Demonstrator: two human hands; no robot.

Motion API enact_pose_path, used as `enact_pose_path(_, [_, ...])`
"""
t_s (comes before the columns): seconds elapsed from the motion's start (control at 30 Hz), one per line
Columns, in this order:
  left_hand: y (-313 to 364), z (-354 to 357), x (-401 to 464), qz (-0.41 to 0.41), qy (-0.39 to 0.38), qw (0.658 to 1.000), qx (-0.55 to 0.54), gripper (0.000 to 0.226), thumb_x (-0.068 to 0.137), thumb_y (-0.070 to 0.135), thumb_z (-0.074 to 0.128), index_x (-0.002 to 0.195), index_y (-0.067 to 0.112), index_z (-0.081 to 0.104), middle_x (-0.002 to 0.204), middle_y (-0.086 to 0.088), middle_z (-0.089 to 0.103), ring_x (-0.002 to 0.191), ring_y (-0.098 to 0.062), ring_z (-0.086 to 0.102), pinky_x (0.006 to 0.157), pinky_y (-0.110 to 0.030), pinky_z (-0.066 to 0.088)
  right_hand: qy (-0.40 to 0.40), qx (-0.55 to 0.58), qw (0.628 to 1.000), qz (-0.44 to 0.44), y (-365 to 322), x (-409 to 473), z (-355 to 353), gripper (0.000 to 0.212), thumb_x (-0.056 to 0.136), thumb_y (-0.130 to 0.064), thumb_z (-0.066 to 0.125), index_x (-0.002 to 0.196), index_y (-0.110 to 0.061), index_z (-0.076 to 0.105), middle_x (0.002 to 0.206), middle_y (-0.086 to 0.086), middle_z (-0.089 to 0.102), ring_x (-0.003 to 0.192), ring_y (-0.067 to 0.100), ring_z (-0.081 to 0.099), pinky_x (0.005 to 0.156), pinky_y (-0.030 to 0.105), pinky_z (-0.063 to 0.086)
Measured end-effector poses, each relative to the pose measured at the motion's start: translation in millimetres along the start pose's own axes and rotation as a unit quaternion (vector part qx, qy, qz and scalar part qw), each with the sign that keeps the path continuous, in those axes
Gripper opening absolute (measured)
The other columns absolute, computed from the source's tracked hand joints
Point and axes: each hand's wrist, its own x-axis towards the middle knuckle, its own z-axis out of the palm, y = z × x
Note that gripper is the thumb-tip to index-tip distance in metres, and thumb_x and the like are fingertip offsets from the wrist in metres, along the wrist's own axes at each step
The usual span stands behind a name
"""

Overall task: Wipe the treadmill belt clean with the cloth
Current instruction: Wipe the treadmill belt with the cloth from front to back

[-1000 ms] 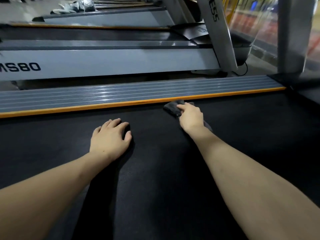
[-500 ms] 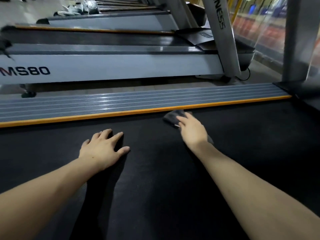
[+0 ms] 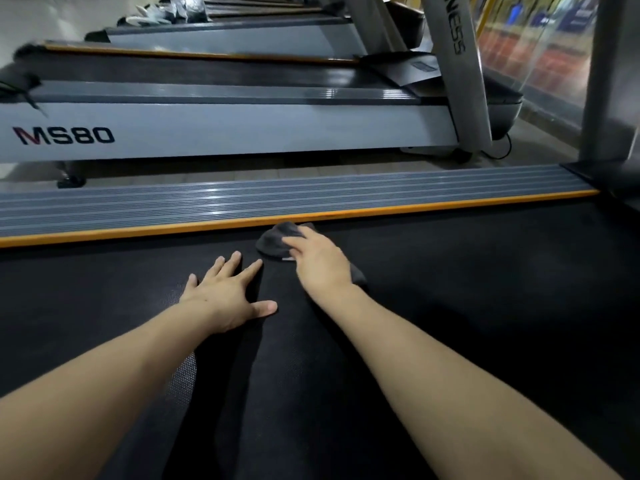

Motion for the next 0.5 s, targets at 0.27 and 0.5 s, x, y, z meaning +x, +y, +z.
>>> enact_pose_path(0.27, [4,0,-1,-0.003,-0.013,1.0,-0.005,0.099,0.087,0.078,0.049,0.159,0.042,-0.007,0.168,0.009,-0.02,0.154,-0.017,-0.021,0.123,-0.061,-0.003,0.073,-0.077,0.97,0.219,76,-13,-53,0.032,0.098,-0.026,0.052,0.125,-0.032,0.066,0.144,-0.005,0.053,0.123,0.025,0.054,0.097,0.032,0.042])
enact_pose_path(0.5, [-1,4,-6,-0.049,0.06,0.997,-0.015,0.115,0.07,0.09,0.054,0.159,0.028,0.015,0.17,0.001,0.0,0.156,-0.02,-0.005,0.123,-0.058,0.01,0.0,-0.002,1.0,0.029,-28,2,2,0.027,0.097,-0.022,0.052,0.117,-0.032,0.068,0.132,-0.006,0.055,0.117,0.021,0.054,0.092,0.032,0.043])
